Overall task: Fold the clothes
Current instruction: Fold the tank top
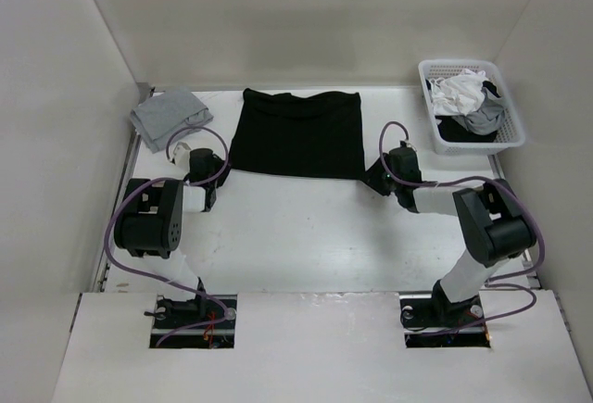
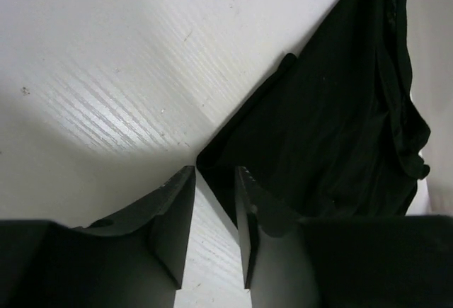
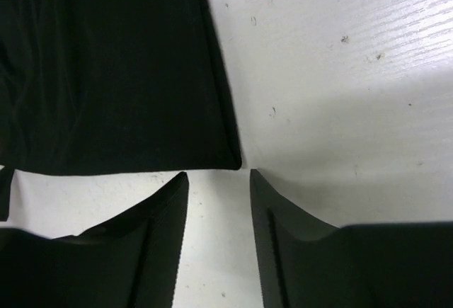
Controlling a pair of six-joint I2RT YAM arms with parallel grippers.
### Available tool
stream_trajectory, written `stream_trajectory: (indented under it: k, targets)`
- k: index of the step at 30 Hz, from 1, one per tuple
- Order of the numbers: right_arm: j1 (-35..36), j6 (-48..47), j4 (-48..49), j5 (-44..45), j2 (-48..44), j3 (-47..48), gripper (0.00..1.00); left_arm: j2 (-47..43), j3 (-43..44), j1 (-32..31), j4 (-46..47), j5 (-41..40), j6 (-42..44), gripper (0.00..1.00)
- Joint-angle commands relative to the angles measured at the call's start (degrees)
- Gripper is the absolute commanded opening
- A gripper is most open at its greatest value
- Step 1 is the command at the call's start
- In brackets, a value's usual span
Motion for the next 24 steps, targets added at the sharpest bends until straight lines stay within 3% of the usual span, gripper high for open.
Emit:
stream_trajectory:
  k: [1, 9, 14, 19, 24]
  targets:
    - [-0.56, 3.18, 5.00, -0.03, 1.42, 1.27, 0.38, 1.17, 1.08, -0.10, -0.33, -0.51, -1.28, 0.24]
    - [-0.30, 4.85, 7.29, 0.50, 4.23, 3.65, 0.07, 2.40, 2.31, -0.10, -0.33, -1.40, -1.54, 0.07]
    - [0.14, 4.42, 10.81, 0.94, -1.38, 1.63, 0.00, -1.71, 0.92, -0.18, 0.37, -1.30, -1.19, 0.00]
    - [2.95, 0.65, 4.95, 2.52, -18.23, -1.97, 0.00, -20.57, -4.62, -0.36, -1.81, -1.31, -0.40, 0.00]
    - [9.97, -6.03, -13.14, 10.76, -43.18, -1.11, 0.00, -50.88, -5.25, -1.15, -17.69, -2.01, 2.58, 0.00]
